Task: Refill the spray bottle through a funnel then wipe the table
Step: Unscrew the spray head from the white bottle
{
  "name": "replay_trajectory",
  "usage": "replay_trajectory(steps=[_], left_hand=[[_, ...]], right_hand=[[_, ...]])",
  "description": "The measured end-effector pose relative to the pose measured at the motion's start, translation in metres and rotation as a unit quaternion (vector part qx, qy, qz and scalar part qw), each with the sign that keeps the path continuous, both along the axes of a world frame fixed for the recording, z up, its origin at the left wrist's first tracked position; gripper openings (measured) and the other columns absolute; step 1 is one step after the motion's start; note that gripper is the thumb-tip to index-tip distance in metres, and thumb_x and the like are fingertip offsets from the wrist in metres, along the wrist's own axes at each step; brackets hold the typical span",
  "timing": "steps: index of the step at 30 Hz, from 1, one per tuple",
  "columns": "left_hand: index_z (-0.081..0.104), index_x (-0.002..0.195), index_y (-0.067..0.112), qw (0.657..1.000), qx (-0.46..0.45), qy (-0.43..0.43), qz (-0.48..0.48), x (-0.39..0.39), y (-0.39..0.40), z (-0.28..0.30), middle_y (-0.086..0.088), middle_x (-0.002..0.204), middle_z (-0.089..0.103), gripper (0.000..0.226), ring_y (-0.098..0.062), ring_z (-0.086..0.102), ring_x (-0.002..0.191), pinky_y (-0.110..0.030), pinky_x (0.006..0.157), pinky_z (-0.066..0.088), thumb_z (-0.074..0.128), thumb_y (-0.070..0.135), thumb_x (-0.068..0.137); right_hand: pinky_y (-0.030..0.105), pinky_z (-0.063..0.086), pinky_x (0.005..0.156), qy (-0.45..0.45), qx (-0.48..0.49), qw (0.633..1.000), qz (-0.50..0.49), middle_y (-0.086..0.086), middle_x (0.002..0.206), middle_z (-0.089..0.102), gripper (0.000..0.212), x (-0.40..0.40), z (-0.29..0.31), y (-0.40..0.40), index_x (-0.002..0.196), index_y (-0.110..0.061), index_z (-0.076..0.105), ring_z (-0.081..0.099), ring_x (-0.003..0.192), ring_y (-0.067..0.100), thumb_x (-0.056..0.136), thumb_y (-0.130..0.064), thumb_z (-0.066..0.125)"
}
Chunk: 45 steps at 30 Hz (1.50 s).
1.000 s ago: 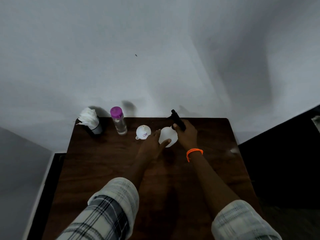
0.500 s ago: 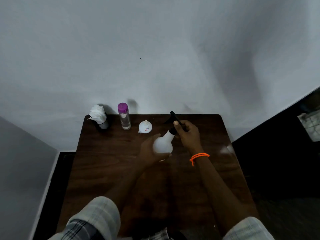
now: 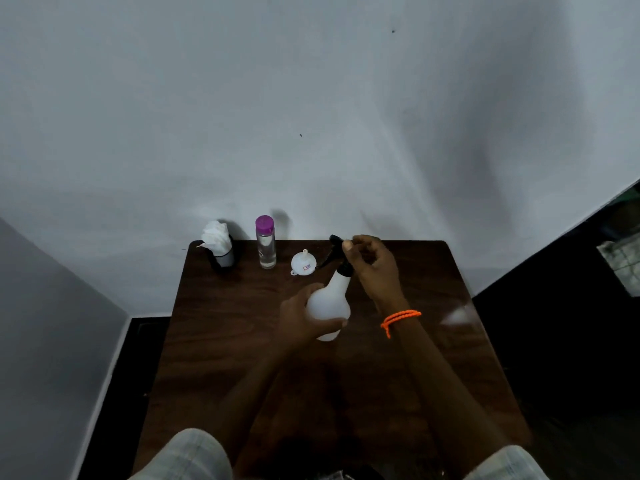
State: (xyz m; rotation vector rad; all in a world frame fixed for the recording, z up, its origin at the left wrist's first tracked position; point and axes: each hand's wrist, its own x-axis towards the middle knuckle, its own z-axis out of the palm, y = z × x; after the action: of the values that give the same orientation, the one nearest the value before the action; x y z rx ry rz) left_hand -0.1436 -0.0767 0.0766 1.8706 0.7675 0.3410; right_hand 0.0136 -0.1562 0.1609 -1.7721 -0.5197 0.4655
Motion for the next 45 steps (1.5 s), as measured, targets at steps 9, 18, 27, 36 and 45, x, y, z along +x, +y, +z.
replay_trajectory(steps=[9, 18, 27, 36, 45], left_hand=[[0.059, 0.129, 0.026, 0.995, 0.067, 0.011, 0.067, -0.008, -0.005, 0.007, 0.019, 0.113, 0.058, 0.086, -0.006, 0.057, 0.107, -0.025, 0.087, 0.047, 0.095, 0.053, 0.055], [0.059, 0.129, 0.035, 0.996, 0.019, -0.023, 0.080, -0.023, 0.008, 0.007, 0.026, 0.108, 0.060, 0.087, 0.005, 0.060, 0.100, -0.009, 0.080, 0.048, 0.091, 0.064, 0.054], [0.060, 0.128, 0.038, 0.998, -0.006, -0.050, 0.035, -0.035, 0.008, 0.005, 0.018, 0.116, 0.069, 0.082, 0.003, 0.066, 0.105, -0.024, 0.084, 0.059, 0.093, 0.059, 0.056], [0.059, 0.132, 0.031, 0.993, 0.007, -0.041, 0.106, -0.032, 0.003, 0.013, 0.020, 0.117, 0.061, 0.088, -0.001, 0.060, 0.105, -0.005, 0.077, 0.045, 0.093, 0.059, 0.056], [0.061, 0.127, 0.033, 0.993, 0.010, -0.040, 0.110, -0.025, -0.007, 0.006, 0.019, 0.113, 0.066, 0.087, 0.001, 0.063, 0.105, -0.028, 0.090, 0.056, 0.091, 0.065, 0.051]], right_hand=[[0.020, 0.046, 0.076, -0.162, -0.045, 0.985, -0.039, -0.005, 0.097, 0.051, 0.028, -0.028, 0.005, 0.025, 0.094, -0.017, 0.067, 0.060, 0.089, 0.014, 0.073, -0.018, 0.085], [0.028, 0.059, 0.079, 0.064, 0.072, 0.994, 0.058, 0.010, 0.111, 0.073, 0.052, -0.010, 0.017, 0.022, 0.114, -0.014, 0.072, 0.070, 0.106, 0.023, 0.075, 0.020, 0.063], [0.025, 0.056, 0.071, 0.131, 0.070, 0.981, 0.121, 0.012, 0.105, 0.072, 0.054, -0.004, 0.028, 0.018, 0.113, -0.008, 0.068, 0.068, 0.094, 0.018, 0.076, 0.024, 0.044], [0.025, 0.042, 0.064, -0.212, -0.041, 0.973, -0.085, 0.000, 0.083, 0.059, 0.032, -0.044, 0.005, 0.019, 0.085, -0.017, 0.058, 0.055, 0.074, 0.009, 0.076, -0.032, 0.085], [0.023, 0.049, 0.062, -0.134, -0.059, 0.987, -0.065, -0.001, 0.076, 0.063, 0.039, -0.054, -0.001, 0.024, 0.085, -0.010, 0.059, 0.060, 0.069, 0.011, 0.070, -0.028, 0.091]])
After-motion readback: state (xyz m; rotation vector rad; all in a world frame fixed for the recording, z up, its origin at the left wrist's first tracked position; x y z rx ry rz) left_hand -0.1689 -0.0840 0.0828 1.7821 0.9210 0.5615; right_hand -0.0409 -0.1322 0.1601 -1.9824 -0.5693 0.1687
